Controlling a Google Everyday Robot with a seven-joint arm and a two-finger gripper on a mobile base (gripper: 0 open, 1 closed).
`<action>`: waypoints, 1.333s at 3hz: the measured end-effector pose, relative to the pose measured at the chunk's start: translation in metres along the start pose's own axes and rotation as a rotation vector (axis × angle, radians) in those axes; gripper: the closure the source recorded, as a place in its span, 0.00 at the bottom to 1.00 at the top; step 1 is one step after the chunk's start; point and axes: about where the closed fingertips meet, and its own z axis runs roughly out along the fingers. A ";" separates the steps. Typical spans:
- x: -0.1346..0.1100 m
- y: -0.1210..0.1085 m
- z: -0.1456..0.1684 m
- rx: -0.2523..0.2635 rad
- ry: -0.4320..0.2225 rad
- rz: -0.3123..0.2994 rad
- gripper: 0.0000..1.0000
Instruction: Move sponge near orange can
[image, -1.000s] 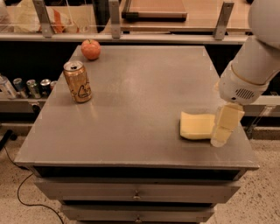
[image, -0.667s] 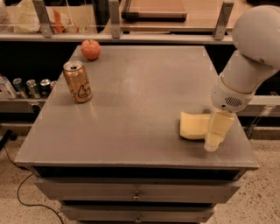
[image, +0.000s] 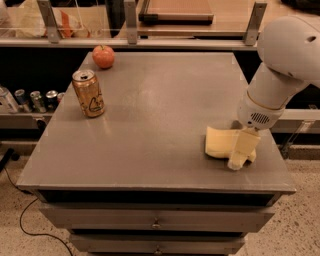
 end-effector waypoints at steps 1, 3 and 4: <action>-0.001 0.000 -0.007 0.000 0.000 0.000 0.64; -0.003 0.000 -0.021 0.001 0.000 0.000 1.00; -0.007 -0.015 -0.046 0.062 -0.005 -0.010 1.00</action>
Offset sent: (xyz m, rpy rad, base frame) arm 0.0178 -0.0116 0.0449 -0.0284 -0.0730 -0.0328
